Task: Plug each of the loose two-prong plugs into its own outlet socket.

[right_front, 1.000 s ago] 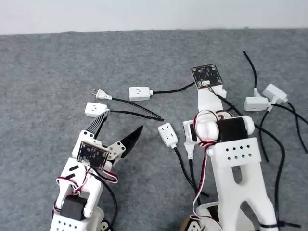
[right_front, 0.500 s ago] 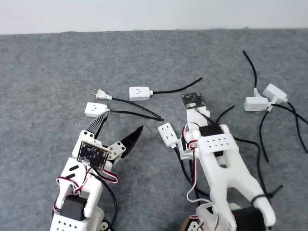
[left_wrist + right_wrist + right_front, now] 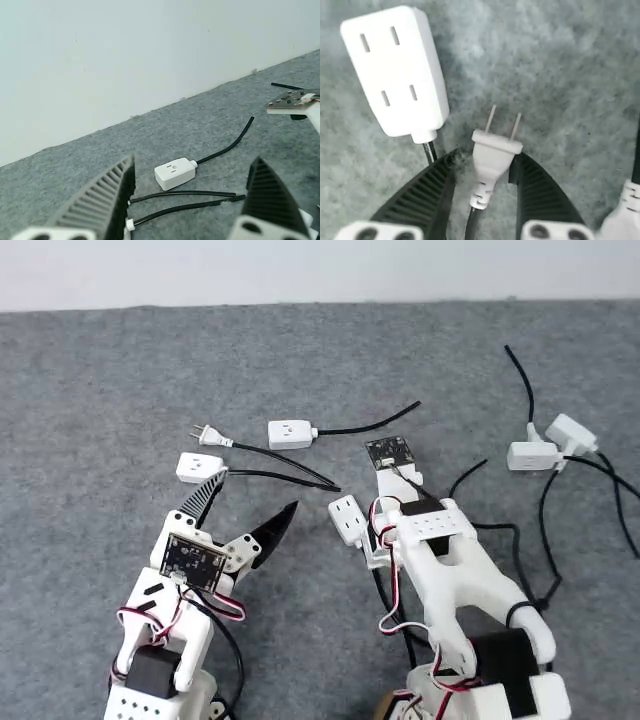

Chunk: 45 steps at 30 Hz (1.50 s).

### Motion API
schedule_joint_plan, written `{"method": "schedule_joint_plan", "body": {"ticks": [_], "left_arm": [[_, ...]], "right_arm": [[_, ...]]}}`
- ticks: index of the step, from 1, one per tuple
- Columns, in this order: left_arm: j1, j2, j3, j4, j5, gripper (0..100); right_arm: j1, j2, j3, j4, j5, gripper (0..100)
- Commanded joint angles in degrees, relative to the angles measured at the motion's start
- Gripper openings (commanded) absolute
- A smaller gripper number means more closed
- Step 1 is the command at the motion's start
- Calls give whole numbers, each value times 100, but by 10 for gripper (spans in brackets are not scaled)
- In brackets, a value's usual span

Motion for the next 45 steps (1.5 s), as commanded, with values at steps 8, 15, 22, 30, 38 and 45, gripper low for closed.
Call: {"method": "schedule_joint_plan", "body": {"ticks": [8, 15, 22, 30, 38, 45], "left_arm": [[-9, -9, -66, -193, 35, 349], [9, -9, -66, -193, 35, 349], [18, -9, -75, -193, 35, 349], [202, -9, -66, -105, 35, 349], [211, -18, -303, 255, 62, 349], [527, -18, -444, 563, 26, 349]], "right_arm": [[48, 31, -158, -48, 9, 6], [259, -1297, -1011, 1560, 598, 7], [-259, -3231, -1618, 2905, 949, 7], [-1560, -3943, -1635, 3433, 932, 7], [-1833, -3943, -1635, 3310, 923, 7], [-1842, -3943, -1635, 3292, 914, 7]]}}
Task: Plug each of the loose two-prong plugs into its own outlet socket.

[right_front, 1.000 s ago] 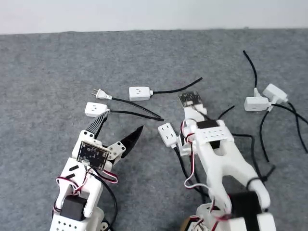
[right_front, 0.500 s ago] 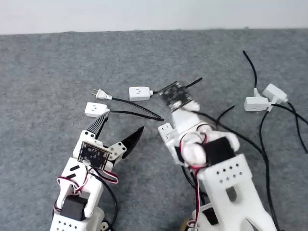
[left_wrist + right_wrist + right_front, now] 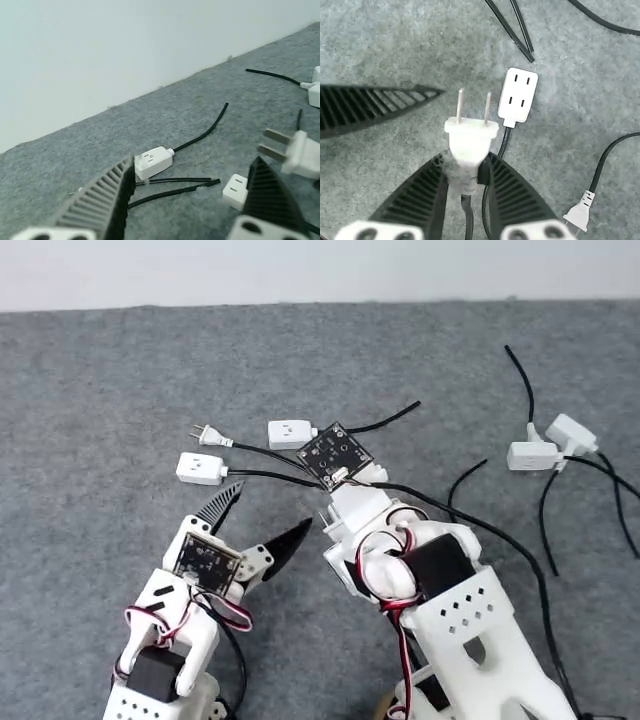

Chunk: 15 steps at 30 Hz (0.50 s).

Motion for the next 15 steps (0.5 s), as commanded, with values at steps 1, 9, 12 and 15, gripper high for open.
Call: {"method": "schedule_joint_plan", "body": {"ticks": [1, 9, 12, 15], "left_arm": [[97, -18, -382, 70, 18, 349], [97, -18, -831, 448, 18, 349], [149, -18, -831, 448, -88, 349], [255, -18, -831, 440, -132, 349]], "right_arm": [[-57, -145, -299, -57, 44, 7], [-57, -145, -281, -48, 44, 7], [-66, -145, -273, -4, 44, 7], [-101, -145, -264, 4, 44, 7]]}}
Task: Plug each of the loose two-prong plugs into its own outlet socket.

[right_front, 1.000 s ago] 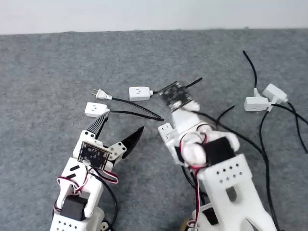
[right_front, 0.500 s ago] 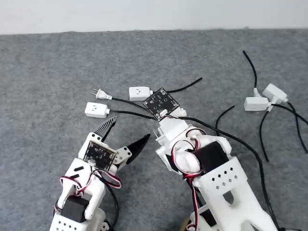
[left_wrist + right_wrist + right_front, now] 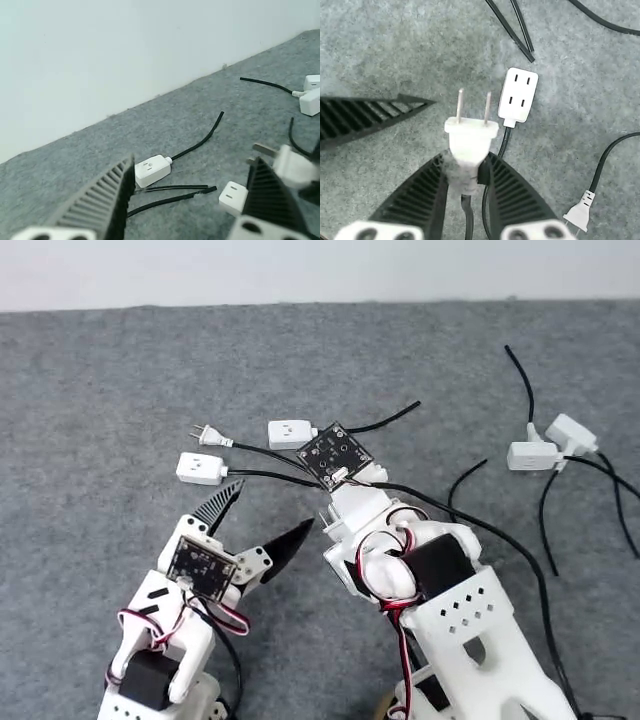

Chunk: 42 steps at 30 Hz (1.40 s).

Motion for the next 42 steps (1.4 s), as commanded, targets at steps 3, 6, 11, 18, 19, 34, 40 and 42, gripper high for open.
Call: {"method": "schedule_joint_plan", "body": {"ticks": [3, 6, 11, 18, 19, 34, 40, 42], "left_arm": [[202, -18, -242, -18, -123, 349], [229, -18, -31, -220, -141, 349], [185, -18, 330, -545, -369, 349], [220, -9, 681, -853, -369, 349], [220, -9, 690, -853, -369, 349], [220, -9, 681, -826, -369, 349], [220, -9, 664, -826, -369, 349], [211, -9, 664, -826, -369, 349]], "right_arm": [[-321, -171, -273, 110, 35, 7], [-593, -215, -299, 189, -26, 7], [-602, -215, -334, 171, -237, 7], [-602, -215, -1327, 840, -255, 7], [-602, -189, -1433, 901, -273, 7], [-620, -145, -1503, 945, -281, 7], [-602, -154, -1275, 892, -281, 7], [-602, -189, -1134, 884, -281, 8]]}}
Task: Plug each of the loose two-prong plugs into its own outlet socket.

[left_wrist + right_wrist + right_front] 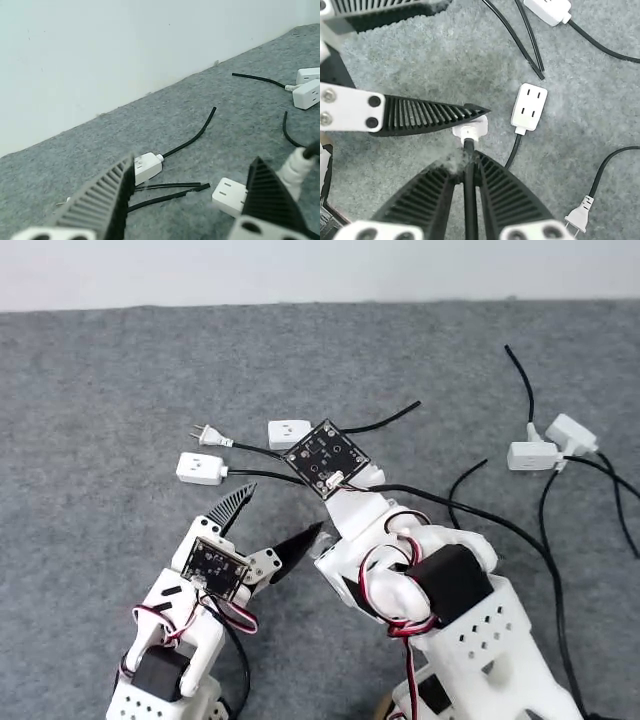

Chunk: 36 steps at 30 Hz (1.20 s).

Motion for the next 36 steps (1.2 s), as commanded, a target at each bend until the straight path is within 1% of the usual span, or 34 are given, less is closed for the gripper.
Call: {"method": "schedule_joint_plan", "body": {"ticks": [1, 8, 14, 22, 31, 33, 36], "left_arm": [[18, -9, -48, -79, -26, 349], [-9, -18, -57, -88, -18, 349], [-18, -18, -57, -88, -18, 349], [-211, -18, -136, -88, 18, 349], [-281, -18, -154, -97, 26, 349], [-281, -18, -163, -97, 26, 349], [-281, -18, -163, -97, 26, 349]], "right_arm": [[-40, -127, 88, -31, -70, 8], [593, -66, 176, -295, -26, 8], [655, 163, 404, -585, 141, 8], [963, 936, 396, -1147, 141, 8], [1007, 1692, 396, -1596, 141, 8], [1174, 1771, 387, -1631, 149, 8], [1596, 1842, 334, -1604, 396, 8]]}}
